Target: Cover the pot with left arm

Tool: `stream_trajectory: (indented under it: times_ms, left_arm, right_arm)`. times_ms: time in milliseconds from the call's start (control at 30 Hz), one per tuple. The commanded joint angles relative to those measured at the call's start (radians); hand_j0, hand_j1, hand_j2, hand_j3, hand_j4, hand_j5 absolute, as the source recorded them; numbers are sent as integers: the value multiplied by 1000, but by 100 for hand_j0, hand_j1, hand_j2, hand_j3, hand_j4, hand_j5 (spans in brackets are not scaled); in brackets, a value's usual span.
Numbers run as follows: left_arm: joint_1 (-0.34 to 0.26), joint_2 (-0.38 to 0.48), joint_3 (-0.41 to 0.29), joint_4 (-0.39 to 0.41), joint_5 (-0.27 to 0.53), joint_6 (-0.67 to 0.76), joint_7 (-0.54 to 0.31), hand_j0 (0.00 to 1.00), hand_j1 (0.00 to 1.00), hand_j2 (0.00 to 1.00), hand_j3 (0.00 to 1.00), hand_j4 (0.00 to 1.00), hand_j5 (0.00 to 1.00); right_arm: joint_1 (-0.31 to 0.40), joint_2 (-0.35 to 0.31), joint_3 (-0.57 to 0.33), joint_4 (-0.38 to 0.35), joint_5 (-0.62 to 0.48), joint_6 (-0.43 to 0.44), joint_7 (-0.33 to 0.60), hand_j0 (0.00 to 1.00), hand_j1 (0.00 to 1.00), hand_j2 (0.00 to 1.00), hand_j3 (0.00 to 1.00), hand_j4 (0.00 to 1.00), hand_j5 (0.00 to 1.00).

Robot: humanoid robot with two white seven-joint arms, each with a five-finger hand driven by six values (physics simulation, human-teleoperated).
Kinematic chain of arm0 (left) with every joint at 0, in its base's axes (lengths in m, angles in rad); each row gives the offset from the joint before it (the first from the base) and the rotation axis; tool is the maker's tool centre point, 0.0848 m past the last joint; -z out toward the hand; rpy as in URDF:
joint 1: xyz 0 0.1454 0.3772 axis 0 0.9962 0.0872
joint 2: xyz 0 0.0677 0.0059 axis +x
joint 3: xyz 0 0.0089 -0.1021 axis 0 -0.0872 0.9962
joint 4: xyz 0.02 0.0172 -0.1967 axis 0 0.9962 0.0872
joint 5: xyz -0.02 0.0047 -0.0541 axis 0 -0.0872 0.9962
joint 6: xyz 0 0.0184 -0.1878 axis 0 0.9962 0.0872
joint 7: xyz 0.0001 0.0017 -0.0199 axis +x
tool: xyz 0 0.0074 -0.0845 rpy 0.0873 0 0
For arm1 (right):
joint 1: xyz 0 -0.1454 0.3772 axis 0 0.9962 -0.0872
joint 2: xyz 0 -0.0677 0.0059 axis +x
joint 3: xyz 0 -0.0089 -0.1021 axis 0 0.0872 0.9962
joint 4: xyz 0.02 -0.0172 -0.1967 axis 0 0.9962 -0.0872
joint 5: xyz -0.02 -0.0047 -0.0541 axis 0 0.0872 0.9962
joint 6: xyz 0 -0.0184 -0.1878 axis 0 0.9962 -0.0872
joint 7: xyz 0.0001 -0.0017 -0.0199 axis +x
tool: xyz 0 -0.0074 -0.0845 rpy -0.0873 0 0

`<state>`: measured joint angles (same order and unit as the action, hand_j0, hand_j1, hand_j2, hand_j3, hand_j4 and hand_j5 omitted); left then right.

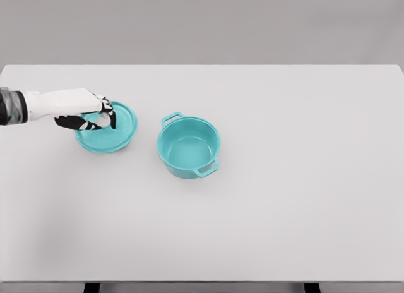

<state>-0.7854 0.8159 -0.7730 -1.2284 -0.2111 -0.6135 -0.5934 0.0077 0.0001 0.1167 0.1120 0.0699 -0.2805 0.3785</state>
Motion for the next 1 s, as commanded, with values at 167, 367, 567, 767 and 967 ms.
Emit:
stream_trajectory:
  times_ms: [167, 367, 567, 767, 967]
  left_arm:
    - [2, 34, -8, -143, 42, 3, 3, 50, 50, 50, 50, 50, 50]
    - [-23, 32, -22, -168, 47, 3, 14, 50, 50, 50, 50, 50, 50]
    - [-66, 23, -72, -195, 48, 3, 20, 50, 50, 50, 50, 50, 50]
    - [-78, 22, -104, -241, 47, 3, 30, 50, 50, 50, 50, 50, 50]
    - [-87, -24, -127, -249, 36, 3, 32, 50, 50, 50, 50, 50, 50]
  right_arm:
    - [0, 0, 0, 0, 1, -2, 0, 100, 100, 100, 100, 100, 100]
    - [0, 0, 0, 0, 1, 0, 0, 100, 100, 100, 100, 100, 100]
    - [0, 0, 0, 0, 1, 0, 0, 100, 100, 100, 100, 100, 100]
    - [0, 0, 0, 0, 1, 0, 0, 100, 100, 100, 100, 100, 100]
    - [0, 0, 0, 0, 1, 0, 0, 100, 100, 100, 100, 100, 100]
